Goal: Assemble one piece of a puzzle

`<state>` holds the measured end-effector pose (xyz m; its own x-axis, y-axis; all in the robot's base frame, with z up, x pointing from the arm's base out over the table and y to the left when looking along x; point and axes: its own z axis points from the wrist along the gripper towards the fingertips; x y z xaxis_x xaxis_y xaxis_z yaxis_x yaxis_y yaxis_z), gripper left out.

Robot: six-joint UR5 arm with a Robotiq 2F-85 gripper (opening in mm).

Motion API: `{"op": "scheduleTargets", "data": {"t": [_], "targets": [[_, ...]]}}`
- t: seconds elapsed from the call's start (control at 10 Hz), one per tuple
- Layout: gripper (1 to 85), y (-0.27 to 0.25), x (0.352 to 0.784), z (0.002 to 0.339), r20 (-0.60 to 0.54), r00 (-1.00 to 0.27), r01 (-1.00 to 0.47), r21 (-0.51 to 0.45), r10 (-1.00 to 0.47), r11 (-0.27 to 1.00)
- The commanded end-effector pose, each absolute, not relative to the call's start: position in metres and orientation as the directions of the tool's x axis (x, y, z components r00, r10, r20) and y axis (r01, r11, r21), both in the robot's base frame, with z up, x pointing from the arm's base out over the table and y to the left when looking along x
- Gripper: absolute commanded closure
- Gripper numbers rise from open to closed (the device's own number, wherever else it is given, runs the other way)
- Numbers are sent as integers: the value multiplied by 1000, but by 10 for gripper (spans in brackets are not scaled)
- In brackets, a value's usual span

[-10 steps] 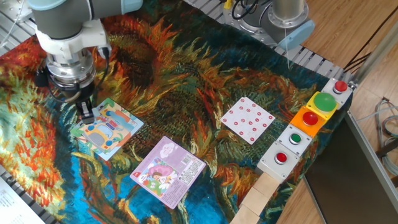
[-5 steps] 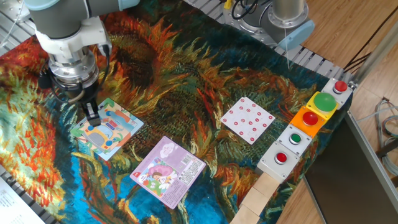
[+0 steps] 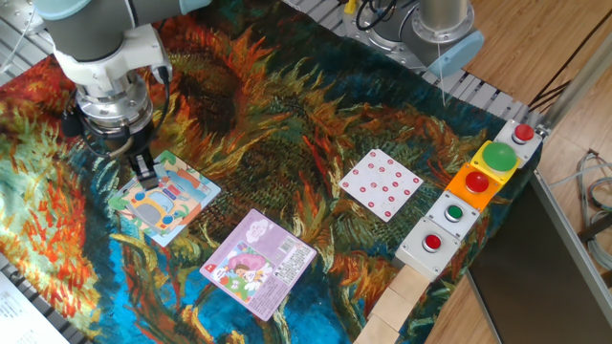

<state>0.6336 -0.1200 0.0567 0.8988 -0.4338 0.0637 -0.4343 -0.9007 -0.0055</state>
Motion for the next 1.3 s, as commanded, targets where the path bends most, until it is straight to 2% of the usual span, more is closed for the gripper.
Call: {"op": "scheduleTargets", "data": {"t": [0.0, 0.4, 1.2], "targets": [[843, -115, 632, 58, 46, 892, -449, -26, -449, -893], [843, -122, 641, 58, 90, 899, -430, -14, -429, -903], [843, -111, 636, 58, 54, 899, -432, -46, -434, -901]]}}
